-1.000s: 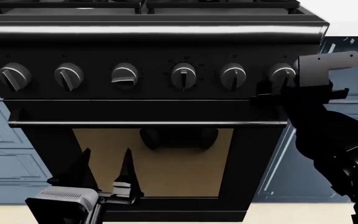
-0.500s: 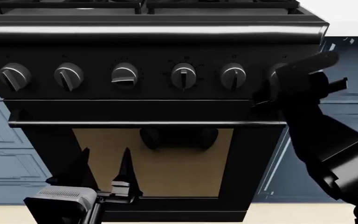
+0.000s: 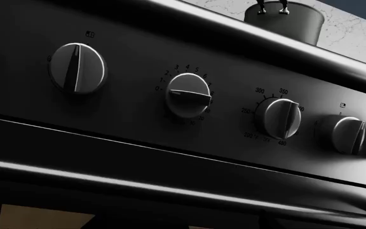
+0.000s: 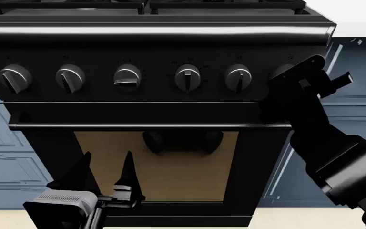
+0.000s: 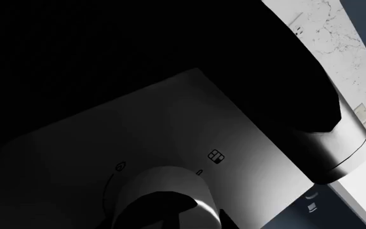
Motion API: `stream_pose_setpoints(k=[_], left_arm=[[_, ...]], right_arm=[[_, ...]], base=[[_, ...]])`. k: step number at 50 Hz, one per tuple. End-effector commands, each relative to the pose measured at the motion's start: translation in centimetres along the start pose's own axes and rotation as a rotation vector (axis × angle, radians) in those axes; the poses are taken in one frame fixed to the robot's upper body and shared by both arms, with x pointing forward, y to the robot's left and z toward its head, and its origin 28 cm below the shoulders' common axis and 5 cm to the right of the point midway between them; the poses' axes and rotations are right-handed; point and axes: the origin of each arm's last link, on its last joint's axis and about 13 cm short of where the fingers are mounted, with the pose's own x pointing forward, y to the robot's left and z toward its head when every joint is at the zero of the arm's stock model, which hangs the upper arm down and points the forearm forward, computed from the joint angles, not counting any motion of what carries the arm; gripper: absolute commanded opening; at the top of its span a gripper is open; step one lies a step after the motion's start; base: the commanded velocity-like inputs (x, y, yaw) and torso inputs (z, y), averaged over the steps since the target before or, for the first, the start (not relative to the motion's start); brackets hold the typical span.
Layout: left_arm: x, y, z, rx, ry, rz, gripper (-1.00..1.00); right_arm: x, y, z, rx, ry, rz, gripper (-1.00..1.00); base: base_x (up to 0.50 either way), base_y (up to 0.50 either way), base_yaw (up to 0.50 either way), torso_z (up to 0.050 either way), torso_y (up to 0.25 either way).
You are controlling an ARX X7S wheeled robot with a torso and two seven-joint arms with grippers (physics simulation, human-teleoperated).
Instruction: Frozen meat rests on a plate on the counter. Retrieve the meat and place it in a pot on a burner. Then turn the burner on.
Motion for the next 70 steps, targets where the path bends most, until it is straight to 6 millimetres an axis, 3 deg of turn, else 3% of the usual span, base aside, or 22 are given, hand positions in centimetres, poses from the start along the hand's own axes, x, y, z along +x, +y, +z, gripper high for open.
stream_pose_setpoints(k=[1,42,59,60,70], left_arm=[[0.0,0.0,0.0,-0.004,0.003,0.001,1.00],[0.0,0.1,-0.1,-0.002,0.002,0.005,1.00],[-0.1,0.0,0.0,-0.004,0.000,0.000,1.00],[-0.1,0.0,0.0,-0.004,-0.001,-0.001,1.00],[-0.2,-0.3,0.3,-0.006,-0.008,-0.017,1.00]], right_arm=[[0.5,-1.0,1.2,-0.081,-0.066,-0.009,-1.00],[0.5,-2.1,1.9,-0.299,-0.140,-0.026,-1.00],[0.2,-2.5,2.2,-0.278,-0.137,-0.032,-1.00],[0.1,-2.5,2.3,-0.269,-0.134,-0.029,1.00],[-1.9,-3.1,3.3,-0.214,-0.143,-0.026,1.00]], base=[[0.02,0.00,0.01,0.000,0.000],[0.00,0.00,0.01,0.001,0.000],[0.00,0.00,0.00,0.001,0.000],[-0.01,0.00,0.00,0.000,0.000],[0.00,0.00,0.00,0.001,0.001]])
